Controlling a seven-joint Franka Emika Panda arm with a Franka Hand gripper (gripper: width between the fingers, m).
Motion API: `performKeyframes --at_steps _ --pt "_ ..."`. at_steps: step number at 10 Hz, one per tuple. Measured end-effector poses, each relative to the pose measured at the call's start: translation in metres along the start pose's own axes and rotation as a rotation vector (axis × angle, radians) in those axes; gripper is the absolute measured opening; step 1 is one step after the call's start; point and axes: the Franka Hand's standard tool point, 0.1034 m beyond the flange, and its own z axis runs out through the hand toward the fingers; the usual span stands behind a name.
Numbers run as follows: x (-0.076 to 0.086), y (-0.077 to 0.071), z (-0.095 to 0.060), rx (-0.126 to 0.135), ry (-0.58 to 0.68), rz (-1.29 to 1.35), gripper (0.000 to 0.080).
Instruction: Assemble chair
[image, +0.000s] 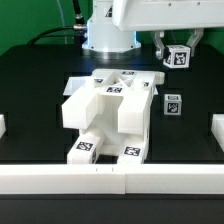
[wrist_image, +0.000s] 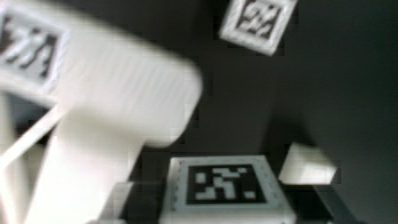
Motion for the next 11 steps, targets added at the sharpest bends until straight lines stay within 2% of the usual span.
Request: performKeyframes --at_steps 2,3,7,10,11 --pt "0.023 0.023 -0.009 -0.004 -0.005 -0.024 0.0287" --pt "0.033 0.028 -0.011 -0.005 -0.011 -0.017 0.0287" --pt "0.032 0.029 -0.009 -0.007 -0.010 -0.019 0.0287" --pt "0.043 0.056 -0.009 -0.019 -0.002 -0.045 0.0287" --pt "0.045 0.059 -0.008 -0.020 -0.006 -0.042 0.0287"
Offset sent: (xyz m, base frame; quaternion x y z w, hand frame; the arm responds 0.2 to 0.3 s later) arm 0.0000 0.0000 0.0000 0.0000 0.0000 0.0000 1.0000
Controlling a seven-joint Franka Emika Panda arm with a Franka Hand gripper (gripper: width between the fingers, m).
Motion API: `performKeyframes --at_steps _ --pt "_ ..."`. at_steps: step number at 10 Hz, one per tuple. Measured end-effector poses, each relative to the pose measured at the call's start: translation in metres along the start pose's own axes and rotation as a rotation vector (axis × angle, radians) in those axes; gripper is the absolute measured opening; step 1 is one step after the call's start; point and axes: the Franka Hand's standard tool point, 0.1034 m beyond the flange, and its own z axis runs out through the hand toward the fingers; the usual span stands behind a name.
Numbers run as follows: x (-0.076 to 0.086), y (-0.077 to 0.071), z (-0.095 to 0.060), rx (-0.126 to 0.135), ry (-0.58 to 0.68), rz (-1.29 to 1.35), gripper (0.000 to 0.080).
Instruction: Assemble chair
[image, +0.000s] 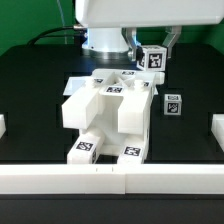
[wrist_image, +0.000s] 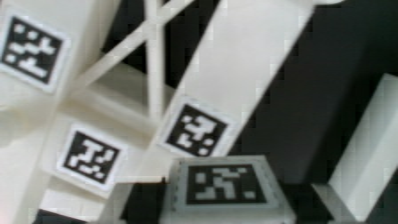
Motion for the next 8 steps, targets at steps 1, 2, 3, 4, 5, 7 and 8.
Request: performKeyframes --at_steps 1,2,3,4,5,7,8 --pt "0.000 -0.002 0.000 0.001 -0.001 -0.002 0.0287" --pt "-0.001 -0.002 0.001 0.001 -0.002 -0.002 0.0287" --pt "-0.001 -0.001 0.001 0.001 -0.003 -0.001 0.0287" --pt "-0.001 0.001 0.002 0.000 -0.005 -0.005 0.0287" --pt "0.001 0.009 0.004 -0.004 -0.007 -0.016 0.0287" --pt "0.005 0.017 0.004 -0.009 -0.001 -0.008 0.0287" --pt "0.007 0.019 0.005 -0.011 0.000 -0.005 0.0287"
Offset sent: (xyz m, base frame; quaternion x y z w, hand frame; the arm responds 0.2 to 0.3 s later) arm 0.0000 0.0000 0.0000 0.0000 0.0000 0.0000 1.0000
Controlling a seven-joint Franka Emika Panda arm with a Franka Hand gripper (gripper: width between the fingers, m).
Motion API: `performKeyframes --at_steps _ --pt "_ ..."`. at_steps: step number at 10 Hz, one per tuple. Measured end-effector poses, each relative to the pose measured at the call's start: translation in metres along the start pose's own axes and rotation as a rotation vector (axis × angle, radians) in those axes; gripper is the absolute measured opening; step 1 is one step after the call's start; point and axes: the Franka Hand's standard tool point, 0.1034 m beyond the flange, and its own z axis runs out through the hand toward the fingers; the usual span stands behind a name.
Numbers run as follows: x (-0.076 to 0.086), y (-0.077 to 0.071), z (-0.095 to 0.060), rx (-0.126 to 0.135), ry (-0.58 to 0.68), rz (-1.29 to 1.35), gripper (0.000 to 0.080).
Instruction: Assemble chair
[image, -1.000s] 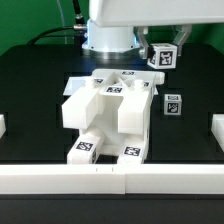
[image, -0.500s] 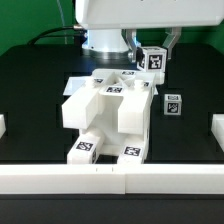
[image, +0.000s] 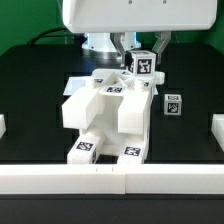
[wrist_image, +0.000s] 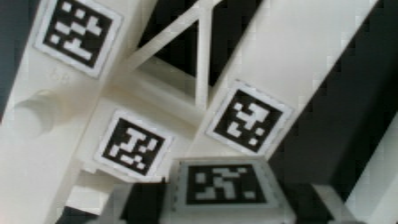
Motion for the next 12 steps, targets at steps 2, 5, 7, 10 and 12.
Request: performKeyframes --at_steps 2,5,7,10,12 --pt "0.0013 -0.0057 0.0009 -0.001 -0.001 0.029 0.0287" --pt "0.0005 -0.0030 0.0016 -0.001 -0.002 0.023 0.0287" --pt "0.0017 0.0002 0.0035 -0.003 -0.003 0.021 0.0287" --pt "0.0052 0.0023 0.0060 -0.007 -0.002 0.026 0.0287" --pt "0.0056 -0.0007 0.0098 -0.008 -0.005 0.023 0.0287"
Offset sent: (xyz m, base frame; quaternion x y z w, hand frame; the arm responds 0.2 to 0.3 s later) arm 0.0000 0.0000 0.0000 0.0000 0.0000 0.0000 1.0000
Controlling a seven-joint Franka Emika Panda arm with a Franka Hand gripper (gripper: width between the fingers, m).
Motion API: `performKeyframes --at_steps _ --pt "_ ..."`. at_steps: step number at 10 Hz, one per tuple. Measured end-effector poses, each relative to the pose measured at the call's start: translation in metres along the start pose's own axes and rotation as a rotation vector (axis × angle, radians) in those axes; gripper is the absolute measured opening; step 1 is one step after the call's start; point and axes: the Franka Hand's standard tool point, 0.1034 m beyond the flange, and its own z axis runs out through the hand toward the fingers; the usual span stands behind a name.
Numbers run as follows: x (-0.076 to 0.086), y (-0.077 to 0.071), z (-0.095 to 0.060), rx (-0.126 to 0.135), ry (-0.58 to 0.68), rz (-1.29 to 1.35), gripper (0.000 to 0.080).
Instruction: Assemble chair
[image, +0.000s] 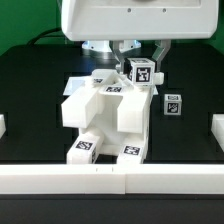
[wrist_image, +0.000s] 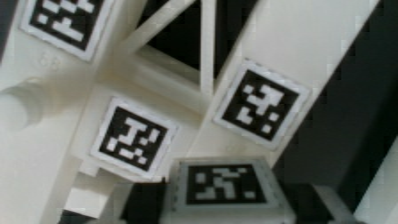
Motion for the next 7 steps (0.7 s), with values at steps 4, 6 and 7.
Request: performKeyframes --at_steps 4,6,7 --pt "0.0022 0.0023 0.0008 -0.003 0.005 -0.010 0.0287" --pt "0.0016 0.0039 0.0007 -0.003 0.004 -0.022 0.0287" --pt "0.0016 0.0040 0.0007 -0.003 0.004 -0.022 0.0287"
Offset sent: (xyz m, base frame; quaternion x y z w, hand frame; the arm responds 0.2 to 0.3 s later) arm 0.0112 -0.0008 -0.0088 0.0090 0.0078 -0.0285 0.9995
